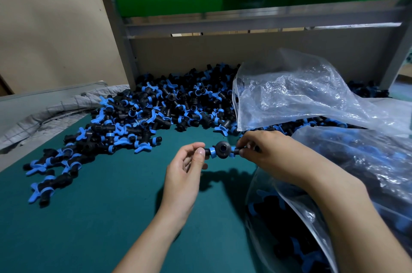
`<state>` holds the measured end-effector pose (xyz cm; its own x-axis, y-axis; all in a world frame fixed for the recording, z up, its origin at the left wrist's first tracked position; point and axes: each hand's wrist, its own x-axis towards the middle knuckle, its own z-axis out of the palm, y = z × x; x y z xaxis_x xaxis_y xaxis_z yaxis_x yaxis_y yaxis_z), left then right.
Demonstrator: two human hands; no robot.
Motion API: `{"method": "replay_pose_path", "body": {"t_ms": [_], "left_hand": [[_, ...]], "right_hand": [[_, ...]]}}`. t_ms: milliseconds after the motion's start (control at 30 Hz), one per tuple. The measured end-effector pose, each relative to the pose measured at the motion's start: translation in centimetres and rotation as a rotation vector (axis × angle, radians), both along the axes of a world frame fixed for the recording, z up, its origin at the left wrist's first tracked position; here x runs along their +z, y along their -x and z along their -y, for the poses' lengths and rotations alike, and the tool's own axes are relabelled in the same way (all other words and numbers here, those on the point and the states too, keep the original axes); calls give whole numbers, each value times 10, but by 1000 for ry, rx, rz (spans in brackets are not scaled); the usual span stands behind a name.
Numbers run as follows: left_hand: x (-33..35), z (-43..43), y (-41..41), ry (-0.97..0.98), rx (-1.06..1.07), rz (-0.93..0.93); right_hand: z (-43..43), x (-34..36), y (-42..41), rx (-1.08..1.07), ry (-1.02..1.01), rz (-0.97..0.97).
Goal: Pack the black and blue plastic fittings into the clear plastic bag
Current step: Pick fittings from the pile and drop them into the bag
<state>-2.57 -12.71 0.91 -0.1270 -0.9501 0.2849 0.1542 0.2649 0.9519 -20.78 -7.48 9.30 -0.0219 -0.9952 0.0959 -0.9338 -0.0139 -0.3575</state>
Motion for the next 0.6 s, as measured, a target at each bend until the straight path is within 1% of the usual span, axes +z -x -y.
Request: {"method": "replay_pose_path", "body": {"t_ms": [100,167,200,333,400,533,600], "left_hand": [[-2,2,-1,-17,0,12],[-3,4,0,-74,-5,-3],[-3,5,1,-133,-18,-41],[3,6,2,-396,-141,-286],[6,5,2,-490,-169,-350],[7,3,4,-594,-205,-407],[7,3,4,-604,-220,-443]], "right_hand": [[-1,1,0,7,11,5],[-1,3,-1,26,46,22],[-1,4,-2,39,70,38],[-2,12,-18,129,118,126],[-3,15,-27,186,118,130],[-6,19,-40,234,97,69],[-9,21,-41,226,99,88]]}}
